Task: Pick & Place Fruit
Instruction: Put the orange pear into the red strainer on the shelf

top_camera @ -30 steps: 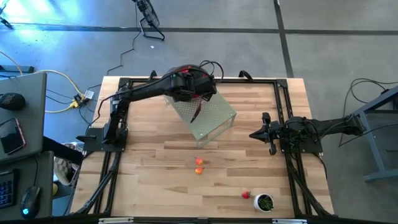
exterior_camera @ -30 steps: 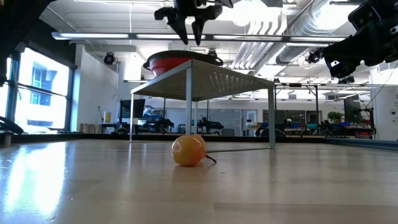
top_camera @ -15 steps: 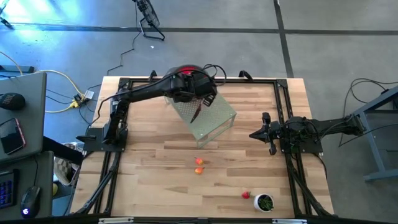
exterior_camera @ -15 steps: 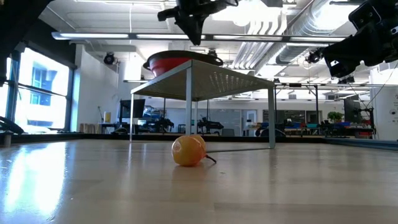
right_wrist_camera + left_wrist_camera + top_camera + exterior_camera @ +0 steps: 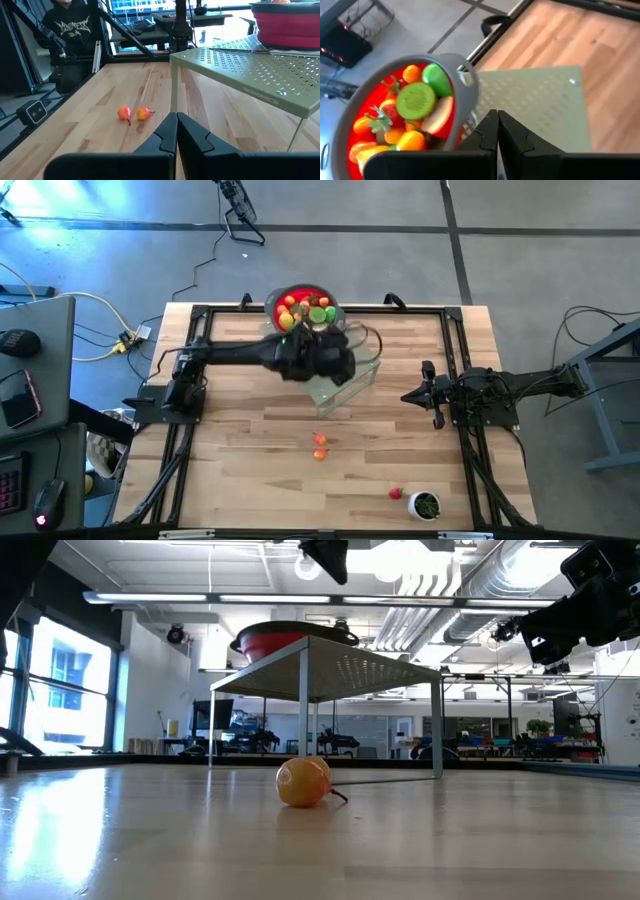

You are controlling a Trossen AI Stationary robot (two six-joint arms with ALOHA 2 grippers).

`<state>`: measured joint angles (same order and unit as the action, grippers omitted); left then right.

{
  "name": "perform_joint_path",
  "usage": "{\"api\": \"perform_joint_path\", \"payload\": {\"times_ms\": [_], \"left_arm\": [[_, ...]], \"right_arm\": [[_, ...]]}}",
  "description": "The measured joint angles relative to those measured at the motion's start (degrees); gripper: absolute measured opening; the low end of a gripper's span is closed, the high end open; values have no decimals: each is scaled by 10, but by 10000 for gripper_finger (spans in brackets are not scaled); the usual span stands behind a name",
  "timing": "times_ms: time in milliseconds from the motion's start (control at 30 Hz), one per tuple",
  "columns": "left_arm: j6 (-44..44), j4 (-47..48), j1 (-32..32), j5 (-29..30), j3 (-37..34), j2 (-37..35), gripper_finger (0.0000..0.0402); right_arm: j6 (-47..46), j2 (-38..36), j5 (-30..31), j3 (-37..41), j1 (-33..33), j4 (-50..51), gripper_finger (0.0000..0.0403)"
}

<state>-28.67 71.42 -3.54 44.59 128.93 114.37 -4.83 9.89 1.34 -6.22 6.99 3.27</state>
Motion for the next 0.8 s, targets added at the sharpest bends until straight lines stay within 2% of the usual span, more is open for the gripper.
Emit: {"api": "perform_joint_path", "payload": {"times_ms": [100, 300, 567, 700, 800], "left_arm": [[0, -14, -32, 19, -28, 0, 2], [11, -113, -74, 19, -109, -3, 3], [108, -338, -112, -39, -195, -4, 3], [135, -418, -120, -60, -235, -4, 3], [157, -482, -122, -99, -263, -4, 3]], "right_arm": [[0, 0, 0, 0, 0, 0, 2], [-10, 0, 1, 0, 0, 0, 2], [-16, 0, 1, 0, 0, 0, 2], [-16, 0, 0, 0, 0, 0, 2], [-16, 0, 1, 0, 0, 0, 2]]}}
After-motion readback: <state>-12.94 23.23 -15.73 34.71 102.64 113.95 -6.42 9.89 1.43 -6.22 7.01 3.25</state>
